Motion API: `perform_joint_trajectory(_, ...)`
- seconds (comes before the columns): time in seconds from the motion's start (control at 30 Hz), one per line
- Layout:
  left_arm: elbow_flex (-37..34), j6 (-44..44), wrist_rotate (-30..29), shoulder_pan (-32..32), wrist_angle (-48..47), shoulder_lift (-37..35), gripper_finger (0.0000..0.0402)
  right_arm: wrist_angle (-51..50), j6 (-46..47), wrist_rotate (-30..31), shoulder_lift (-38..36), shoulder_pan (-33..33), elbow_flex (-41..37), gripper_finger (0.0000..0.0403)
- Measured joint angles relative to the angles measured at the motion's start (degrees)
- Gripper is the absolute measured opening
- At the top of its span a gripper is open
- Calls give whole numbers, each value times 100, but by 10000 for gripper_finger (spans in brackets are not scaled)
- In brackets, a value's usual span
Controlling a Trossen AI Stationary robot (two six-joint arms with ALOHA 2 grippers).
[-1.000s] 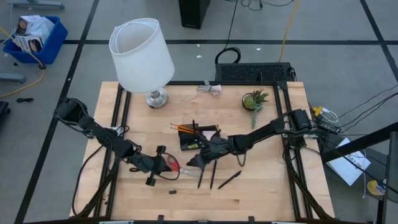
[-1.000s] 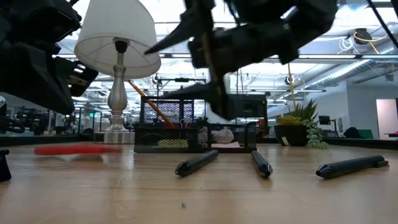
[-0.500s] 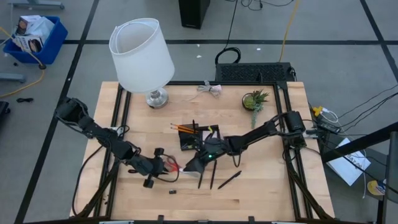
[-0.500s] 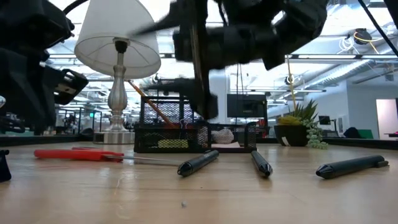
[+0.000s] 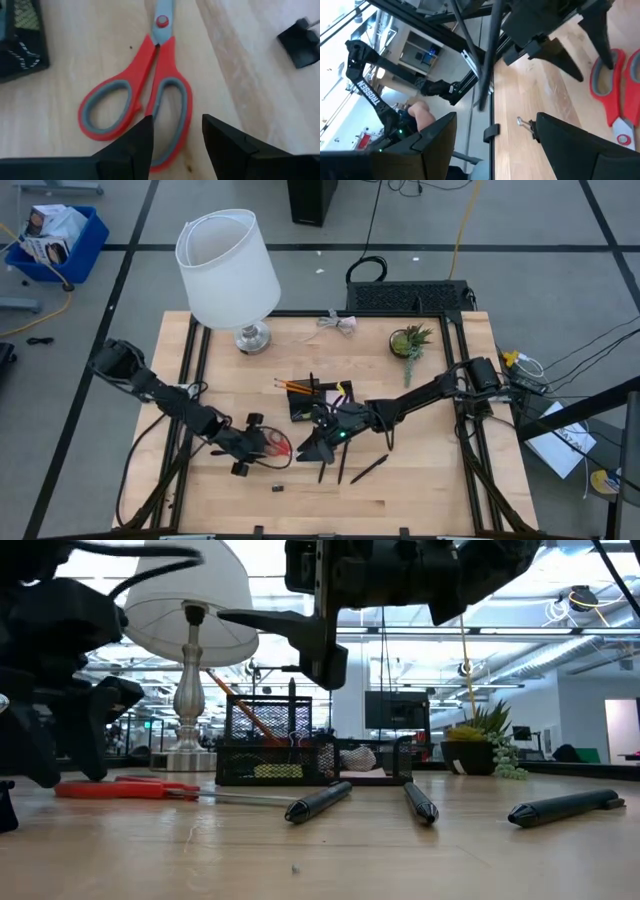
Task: Pick and place office supplies into organizer
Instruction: Put the red scissors into the black desk organizer
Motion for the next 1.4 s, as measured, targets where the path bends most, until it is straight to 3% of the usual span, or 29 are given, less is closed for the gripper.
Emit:
perform_joint_trajectory(0.23,428,145,747,366,-639,366,175,-2,-33,8,0,-4,0,265)
perform_joint_trajectory(0.47,1327,409,757,473,-1891,960,174,-2,-36,8,0,-4,0,265)
perform_joint_trajectory(0.6,1532,631,868,495,-1944,1407,140,-11,-112,-7,0,9,-3,265)
perform_joint_trajectory(0.87,1558,726,696,425,-1845,1128,17,-20,-116,-29,-2,123,-90,265)
perform_joint_trajectory(1.1,1543,645,253,124,-2101,942,33,-102,-189,-617,-2,170,-90,265)
perform_joint_trajectory(1.4,1547,509,-217,-485,-2170,933,18,-672,-354,-608,-4,-44,-90,265)
